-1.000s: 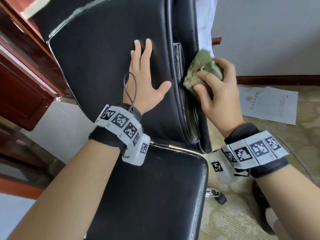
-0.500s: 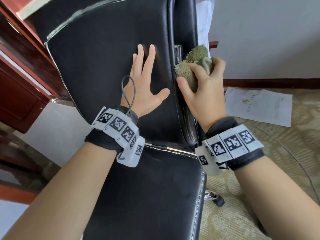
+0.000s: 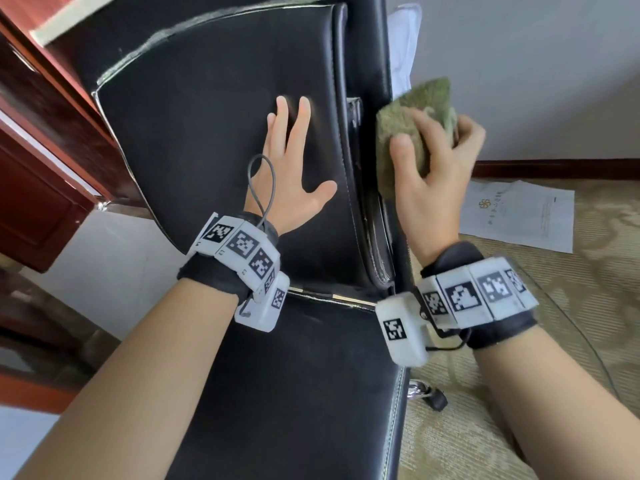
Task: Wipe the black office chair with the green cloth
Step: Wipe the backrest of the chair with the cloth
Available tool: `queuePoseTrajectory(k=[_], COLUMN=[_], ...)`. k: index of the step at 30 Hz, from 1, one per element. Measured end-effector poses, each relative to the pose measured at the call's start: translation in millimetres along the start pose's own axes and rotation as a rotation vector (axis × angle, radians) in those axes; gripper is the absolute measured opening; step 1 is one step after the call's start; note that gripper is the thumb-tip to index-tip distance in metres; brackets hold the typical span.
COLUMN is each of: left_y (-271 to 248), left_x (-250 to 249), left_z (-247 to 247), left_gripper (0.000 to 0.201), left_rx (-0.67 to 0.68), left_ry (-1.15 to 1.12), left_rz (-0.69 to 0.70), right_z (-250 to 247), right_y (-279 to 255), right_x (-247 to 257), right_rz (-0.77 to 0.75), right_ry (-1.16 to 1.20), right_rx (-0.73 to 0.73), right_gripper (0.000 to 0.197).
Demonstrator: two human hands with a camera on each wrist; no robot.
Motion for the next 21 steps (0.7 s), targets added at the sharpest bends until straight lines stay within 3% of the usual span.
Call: queuePoseTrajectory(k=[8,14,21], left_y=[3,4,-1], left_x=[5,8,9], left_z=[0,0,-4], left_gripper=[0.094,0.105,0.115], left_rx=[0.01,0.035,0.086], left_ry=[0.025,0.129,0.21], left_rz=[0.031,0.04,0.047], right_z=[27,31,20], right_y=[18,-6,-33], right_x=[-2,-24,-50], right_rz=[0.011,0.058,0.169], right_ry=[-0.218,-0.176,-0.05], right_rx=[0.152,0.119,0.223], right_gripper=[0.036,0.041,0.037])
Point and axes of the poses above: each hand's wrist, its own y-axis towards the middle knuckle, its own z-axis out of the palm, x = y × z, the point moved 4 cm from there along y, towards the middle knuckle, and after that the axes turned 14 degrees about x, right-handed, at the moved point
